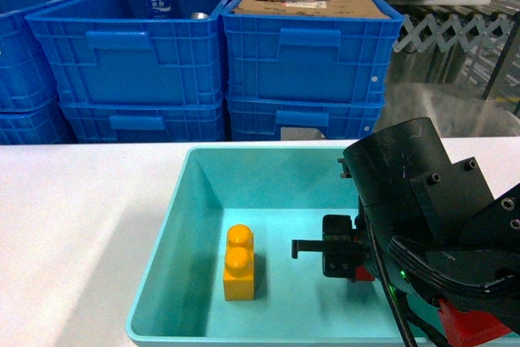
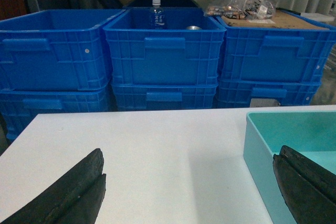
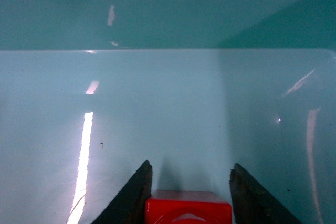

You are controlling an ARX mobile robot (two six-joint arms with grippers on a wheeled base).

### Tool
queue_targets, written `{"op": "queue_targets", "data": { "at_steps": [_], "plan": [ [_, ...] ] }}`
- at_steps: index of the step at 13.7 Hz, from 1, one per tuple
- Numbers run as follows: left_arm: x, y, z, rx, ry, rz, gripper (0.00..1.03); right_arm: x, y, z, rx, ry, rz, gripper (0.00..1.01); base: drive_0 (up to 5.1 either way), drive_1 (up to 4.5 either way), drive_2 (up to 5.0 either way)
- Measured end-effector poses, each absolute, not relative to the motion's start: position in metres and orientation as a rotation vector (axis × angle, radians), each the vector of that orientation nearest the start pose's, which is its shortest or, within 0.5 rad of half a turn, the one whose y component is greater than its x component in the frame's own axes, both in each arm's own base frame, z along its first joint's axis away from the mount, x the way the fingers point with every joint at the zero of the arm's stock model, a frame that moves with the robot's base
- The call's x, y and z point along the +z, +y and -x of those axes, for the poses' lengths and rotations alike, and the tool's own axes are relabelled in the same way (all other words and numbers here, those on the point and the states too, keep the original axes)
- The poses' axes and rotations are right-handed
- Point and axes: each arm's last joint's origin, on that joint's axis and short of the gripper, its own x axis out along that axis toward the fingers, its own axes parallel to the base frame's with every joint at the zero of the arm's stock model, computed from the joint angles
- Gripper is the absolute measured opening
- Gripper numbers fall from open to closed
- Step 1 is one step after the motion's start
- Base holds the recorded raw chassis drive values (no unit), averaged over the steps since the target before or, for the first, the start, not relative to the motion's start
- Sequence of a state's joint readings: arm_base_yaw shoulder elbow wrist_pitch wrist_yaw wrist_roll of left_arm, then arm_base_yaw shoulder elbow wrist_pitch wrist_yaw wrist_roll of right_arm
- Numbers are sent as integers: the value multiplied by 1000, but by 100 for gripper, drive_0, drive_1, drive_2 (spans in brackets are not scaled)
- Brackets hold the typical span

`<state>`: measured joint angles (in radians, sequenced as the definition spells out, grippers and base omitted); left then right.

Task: Pick red block from blue box to shelf

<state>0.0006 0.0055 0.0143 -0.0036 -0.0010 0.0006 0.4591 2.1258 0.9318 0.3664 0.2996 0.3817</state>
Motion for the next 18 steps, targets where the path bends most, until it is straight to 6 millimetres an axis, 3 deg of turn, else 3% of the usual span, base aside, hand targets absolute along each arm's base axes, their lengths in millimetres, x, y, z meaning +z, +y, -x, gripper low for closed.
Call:
{"op": "queue_targets", "data": {
  "at_steps": [4, 11, 12, 13, 15, 18],
  "plan": [
    [168, 0, -97, 2, -4, -1, 98, 52, 158, -334, 7, 778, -53, 30, 0, 0, 0],
    [168, 0, -97, 1, -4, -1, 98, 48, 163, -334, 26, 744, -24, 29, 0, 0, 0],
    [168, 0, -97, 1, -5, -1, 98, 72, 160, -322, 80, 675, 3, 29, 0, 0, 0],
    [168, 0, -97, 2, -5, -1, 98, 159, 144, -320, 144, 530, -57, 29, 0, 0, 0],
    [168, 0, -97, 1, -5, -1, 98, 197, 120, -312, 151, 515, -76, 29, 0, 0, 0],
    [168, 0, -97, 2, -5, -1, 98, 257, 63, -279, 157, 388, -76, 29, 0, 0, 0]
  ]
}}
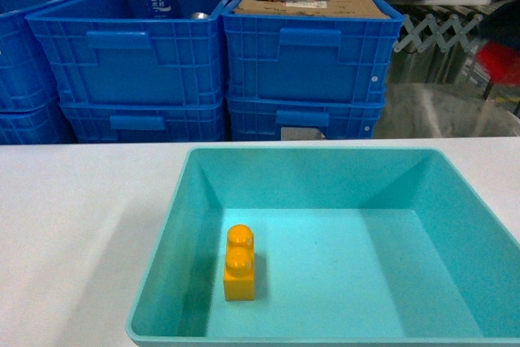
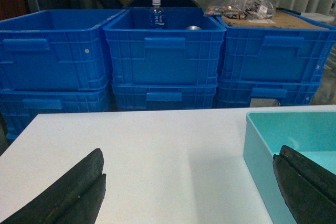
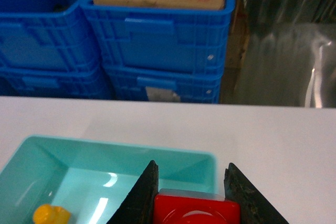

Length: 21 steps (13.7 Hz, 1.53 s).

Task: Pick red block from blue box to shelf

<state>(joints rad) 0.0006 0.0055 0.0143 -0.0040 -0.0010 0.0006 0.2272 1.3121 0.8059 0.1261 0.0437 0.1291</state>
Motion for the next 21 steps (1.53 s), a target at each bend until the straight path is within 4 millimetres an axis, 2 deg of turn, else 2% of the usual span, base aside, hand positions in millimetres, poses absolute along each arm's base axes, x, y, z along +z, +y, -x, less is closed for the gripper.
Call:
{"op": "queue_targets", "data": {
  "at_steps": [1, 3, 4, 6, 7, 10, 12, 15, 18, 21],
  "plan": [
    [168, 0, -97, 2, -5, -1, 98, 269, 40, -262, 146, 330, -66, 29, 0, 0, 0],
    [168, 0, -97, 2, -5, -1, 98, 276, 1, -227, 72, 221, -9, 29, 0, 0, 0],
    [168, 0, -97, 1, -5, -1, 98, 272, -1, -208, 56, 184, 12, 29, 0, 0, 0],
    [168, 0, -97, 1, -4, -1, 98, 274, 15, -169, 51, 81, 16, 29, 0, 0, 0],
    [168, 0, -97, 2, -5, -1, 98, 270, 17, -160, 34, 69, 4, 29, 0, 0, 0],
    [168, 0, -97, 1, -5, -1, 98, 254, 13, -154, -35, 84, -45, 29, 0, 0, 0],
    [168, 0, -97, 1, -4, -1, 98, 247, -2, -158, -145, 86, -52, 29, 0, 0, 0],
    [168, 0, -97, 2, -4, -1, 98, 243, -21, -155, -208, 80, -52, 29, 0, 0, 0],
    [168, 0, -97, 1, -5, -1, 98, 243, -4, -144, -86, 46, -43, 29, 0, 0, 0],
    [168, 0, -97, 1, -5, -1, 98, 252, 7, -133, 60, -43, -64, 29, 0, 0, 0]
  ]
}}
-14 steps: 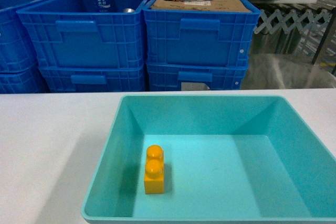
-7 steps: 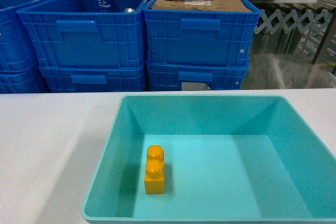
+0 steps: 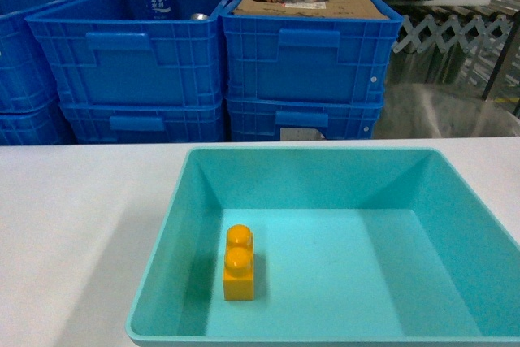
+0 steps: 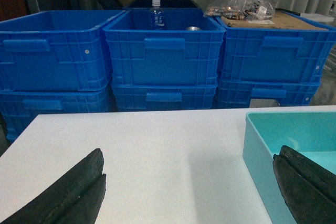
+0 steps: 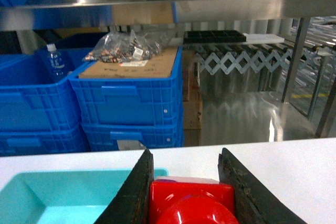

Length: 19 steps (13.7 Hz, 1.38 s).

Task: Pick red block from blue box to shelf

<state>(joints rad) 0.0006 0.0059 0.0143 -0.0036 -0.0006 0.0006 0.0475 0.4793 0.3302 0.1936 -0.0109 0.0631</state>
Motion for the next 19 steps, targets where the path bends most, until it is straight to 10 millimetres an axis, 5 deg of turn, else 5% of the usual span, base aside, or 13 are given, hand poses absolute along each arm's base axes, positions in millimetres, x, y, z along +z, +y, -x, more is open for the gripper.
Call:
{"op": "queue_targets", "data": {
  "at_steps": [19],
  "plan": [
    [168, 0, -97, 1, -5, -1, 98, 238, 6, -134, 25, 45, -80, 29, 0, 0, 0]
  ]
}}
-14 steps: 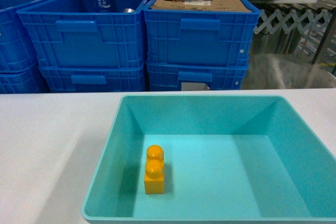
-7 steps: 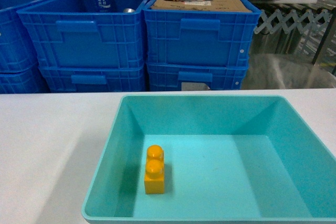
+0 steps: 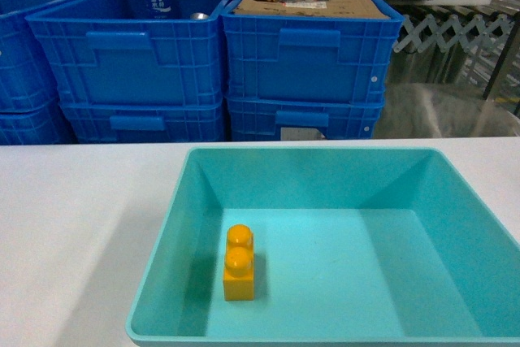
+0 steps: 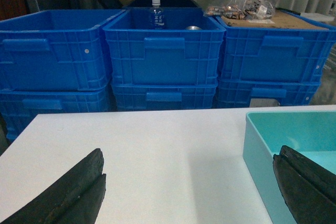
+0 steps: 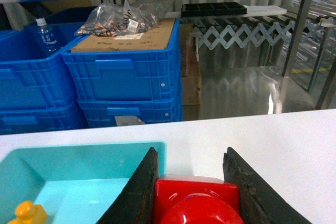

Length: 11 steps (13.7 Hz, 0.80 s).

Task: Pick red block from blue box to shelf

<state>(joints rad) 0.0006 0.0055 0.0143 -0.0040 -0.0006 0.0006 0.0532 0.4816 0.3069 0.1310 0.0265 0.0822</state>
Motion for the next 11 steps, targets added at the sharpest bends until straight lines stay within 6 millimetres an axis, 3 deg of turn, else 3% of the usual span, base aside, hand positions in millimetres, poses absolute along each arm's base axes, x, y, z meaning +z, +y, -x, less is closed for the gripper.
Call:
{"op": "queue_targets", "data": {
  "at_steps": [11],
  "plan": [
    [168, 0, -97, 2, -5, -1, 98, 238, 6, -134, 24, 45, -81, 29, 0, 0, 0]
  ]
}}
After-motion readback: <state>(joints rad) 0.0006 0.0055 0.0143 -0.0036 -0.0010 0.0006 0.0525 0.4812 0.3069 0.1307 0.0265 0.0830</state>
